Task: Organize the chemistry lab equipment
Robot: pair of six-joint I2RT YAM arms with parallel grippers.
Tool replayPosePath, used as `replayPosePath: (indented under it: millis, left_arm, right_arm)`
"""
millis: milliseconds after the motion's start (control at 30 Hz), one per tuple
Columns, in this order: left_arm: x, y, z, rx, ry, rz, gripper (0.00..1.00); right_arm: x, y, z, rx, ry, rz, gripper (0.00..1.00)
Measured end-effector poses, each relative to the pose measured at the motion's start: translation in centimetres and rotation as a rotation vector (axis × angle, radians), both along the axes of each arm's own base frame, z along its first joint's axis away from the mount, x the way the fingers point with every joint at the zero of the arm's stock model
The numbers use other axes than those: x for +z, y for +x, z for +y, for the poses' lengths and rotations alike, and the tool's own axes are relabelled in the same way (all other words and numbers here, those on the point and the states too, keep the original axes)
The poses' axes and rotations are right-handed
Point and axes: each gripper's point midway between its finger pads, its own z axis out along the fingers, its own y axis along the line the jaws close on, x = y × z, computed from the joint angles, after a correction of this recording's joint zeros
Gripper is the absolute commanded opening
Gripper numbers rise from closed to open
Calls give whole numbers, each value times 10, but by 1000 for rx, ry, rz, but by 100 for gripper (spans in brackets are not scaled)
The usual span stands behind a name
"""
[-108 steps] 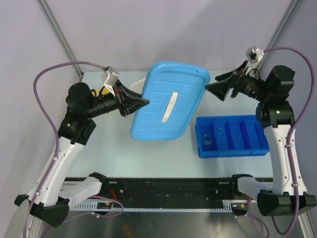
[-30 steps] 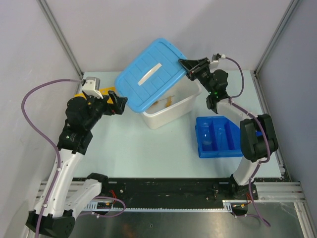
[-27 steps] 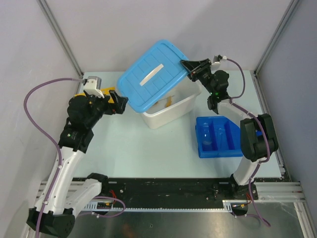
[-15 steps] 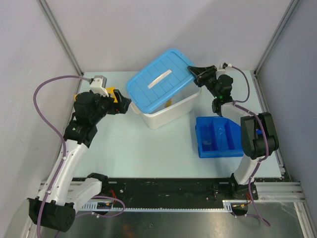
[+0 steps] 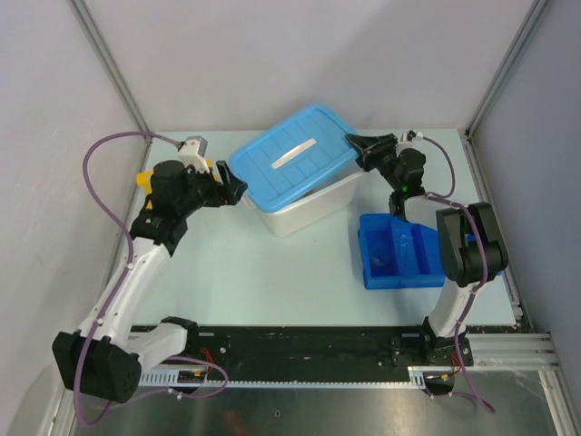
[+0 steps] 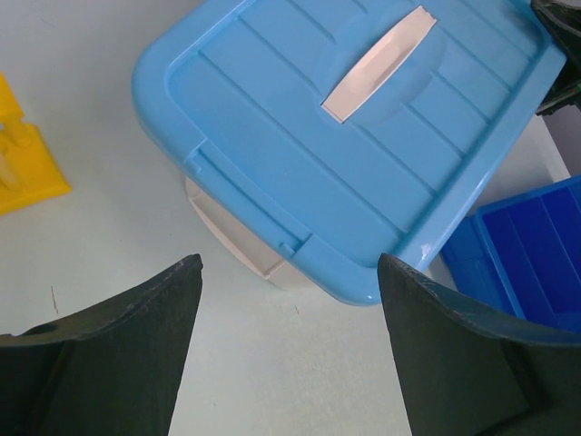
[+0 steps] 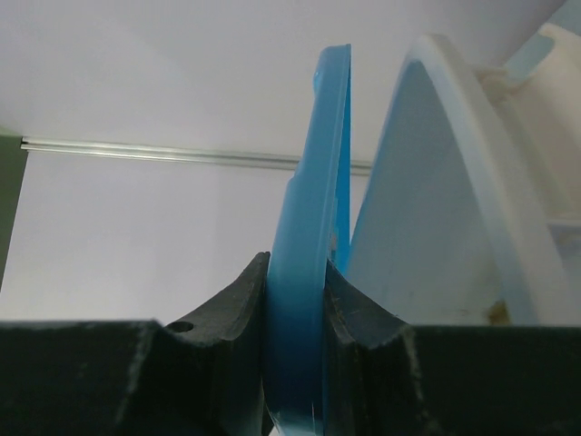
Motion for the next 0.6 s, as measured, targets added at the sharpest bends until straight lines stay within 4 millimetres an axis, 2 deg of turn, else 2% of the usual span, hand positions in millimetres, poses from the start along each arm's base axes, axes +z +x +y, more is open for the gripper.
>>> replayPosePath:
  millis: [233, 367, 467, 600]
  left_arm:
    - [-25, 13, -3, 4, 2, 78, 77]
    - [-43, 20, -6, 1, 5, 128, 72]
    - [-53, 24, -10, -12, 0, 154, 69]
    - [-60, 29, -15, -30, -13, 171, 66]
  right_arm:
    - [-18, -4, -7, -9, 11, 48, 3]
    - [-22, -4, -10, -15, 11, 58, 11]
    - [-23, -5, -11, -13, 11, 59, 19]
    - [-21, -6, -13, -16, 4, 61, 38]
